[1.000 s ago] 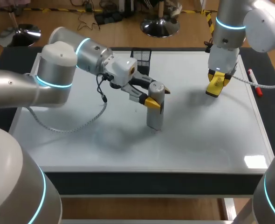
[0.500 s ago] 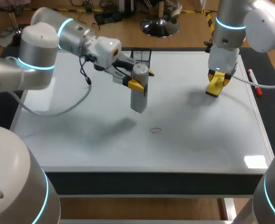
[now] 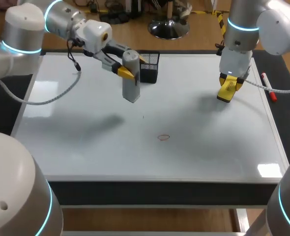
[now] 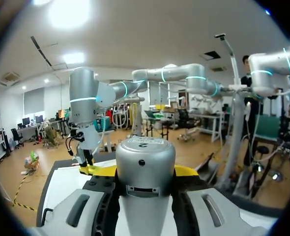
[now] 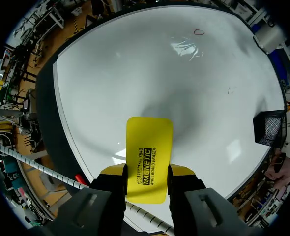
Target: Pick up the inspection probe, press it on each red-marked spot on the whiteboard one by one, put down the probe, pick up the eraser, and wipe off all the red marks.
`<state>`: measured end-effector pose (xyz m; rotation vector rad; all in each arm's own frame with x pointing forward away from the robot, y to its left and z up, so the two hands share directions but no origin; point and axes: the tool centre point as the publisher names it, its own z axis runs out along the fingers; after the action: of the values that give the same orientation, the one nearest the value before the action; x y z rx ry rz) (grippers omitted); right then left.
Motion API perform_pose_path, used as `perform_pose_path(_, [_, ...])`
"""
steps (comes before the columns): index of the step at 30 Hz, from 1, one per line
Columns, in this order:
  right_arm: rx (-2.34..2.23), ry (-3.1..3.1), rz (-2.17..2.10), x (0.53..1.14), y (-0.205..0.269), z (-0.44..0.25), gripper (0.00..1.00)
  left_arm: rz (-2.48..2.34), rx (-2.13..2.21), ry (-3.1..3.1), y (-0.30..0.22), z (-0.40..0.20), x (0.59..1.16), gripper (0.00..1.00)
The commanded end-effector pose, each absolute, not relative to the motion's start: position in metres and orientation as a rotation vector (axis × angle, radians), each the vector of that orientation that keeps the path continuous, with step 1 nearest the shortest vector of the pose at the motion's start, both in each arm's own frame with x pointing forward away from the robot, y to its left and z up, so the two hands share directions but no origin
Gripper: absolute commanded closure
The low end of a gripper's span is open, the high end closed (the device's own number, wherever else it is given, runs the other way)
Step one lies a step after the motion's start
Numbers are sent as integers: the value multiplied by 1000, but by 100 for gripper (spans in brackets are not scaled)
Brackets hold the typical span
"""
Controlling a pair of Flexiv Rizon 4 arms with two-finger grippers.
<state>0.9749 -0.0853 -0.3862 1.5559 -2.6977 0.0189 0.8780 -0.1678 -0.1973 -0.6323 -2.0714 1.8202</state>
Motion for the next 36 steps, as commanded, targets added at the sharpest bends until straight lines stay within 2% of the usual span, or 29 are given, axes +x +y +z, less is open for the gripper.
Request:
perform_pose_path(1, [1557,-2694,24,975,-86,-385,100,1833,-639,-2066,-150,-194,886,100])
perform_pose_path(36, [1557,-2694,24,975,-86,-385,100,1914,-459,-2093,-49,-218,963,100])
